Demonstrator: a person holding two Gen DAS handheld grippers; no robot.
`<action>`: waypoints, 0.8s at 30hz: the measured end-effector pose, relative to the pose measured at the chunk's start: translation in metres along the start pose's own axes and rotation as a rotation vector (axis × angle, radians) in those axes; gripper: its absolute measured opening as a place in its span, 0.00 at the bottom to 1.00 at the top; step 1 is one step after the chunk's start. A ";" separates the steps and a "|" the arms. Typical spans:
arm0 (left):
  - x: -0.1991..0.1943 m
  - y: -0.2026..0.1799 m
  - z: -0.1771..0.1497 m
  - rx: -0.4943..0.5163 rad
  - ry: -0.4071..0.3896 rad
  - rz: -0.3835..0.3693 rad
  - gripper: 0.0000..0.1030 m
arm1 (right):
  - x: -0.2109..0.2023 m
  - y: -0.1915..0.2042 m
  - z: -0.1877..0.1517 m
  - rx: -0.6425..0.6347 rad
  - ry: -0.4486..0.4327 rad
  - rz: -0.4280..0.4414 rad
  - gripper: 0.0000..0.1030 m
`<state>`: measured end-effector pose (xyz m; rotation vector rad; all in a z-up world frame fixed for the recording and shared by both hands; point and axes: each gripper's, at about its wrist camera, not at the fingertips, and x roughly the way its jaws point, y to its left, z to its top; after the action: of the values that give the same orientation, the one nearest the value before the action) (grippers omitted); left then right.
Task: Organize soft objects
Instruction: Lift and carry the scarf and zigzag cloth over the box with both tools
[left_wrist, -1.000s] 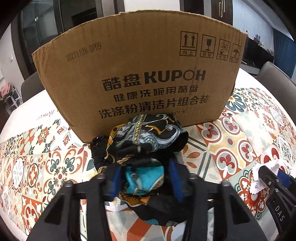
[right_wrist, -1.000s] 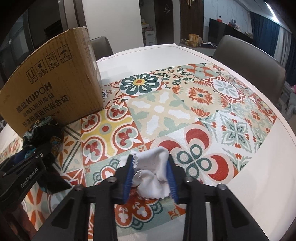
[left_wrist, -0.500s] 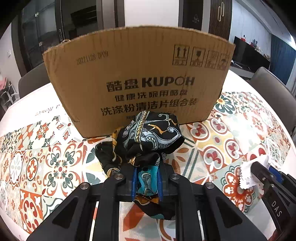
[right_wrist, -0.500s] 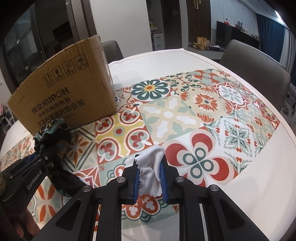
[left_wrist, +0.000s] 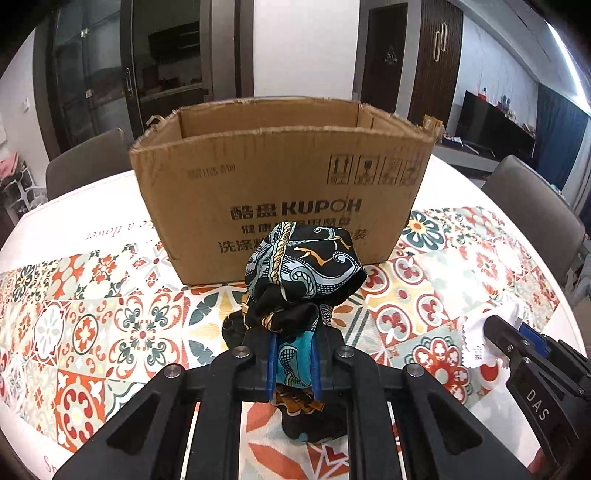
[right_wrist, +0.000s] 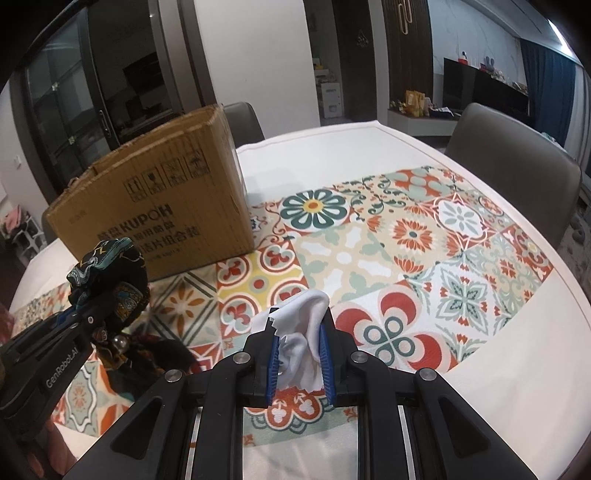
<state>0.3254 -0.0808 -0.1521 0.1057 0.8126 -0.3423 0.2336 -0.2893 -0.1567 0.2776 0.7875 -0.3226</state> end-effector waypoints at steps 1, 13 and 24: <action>-0.004 0.000 0.000 -0.004 -0.005 0.000 0.15 | -0.004 0.001 0.001 -0.005 -0.008 0.004 0.20; -0.052 0.001 0.009 -0.039 -0.078 0.014 0.14 | -0.040 0.007 0.019 -0.045 -0.075 0.057 0.20; -0.089 0.002 0.023 -0.070 -0.142 0.025 0.14 | -0.070 0.013 0.041 -0.071 -0.140 0.116 0.20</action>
<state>0.2853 -0.0612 -0.0719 0.0261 0.6808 -0.2937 0.2187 -0.2800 -0.0768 0.2308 0.6406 -0.2019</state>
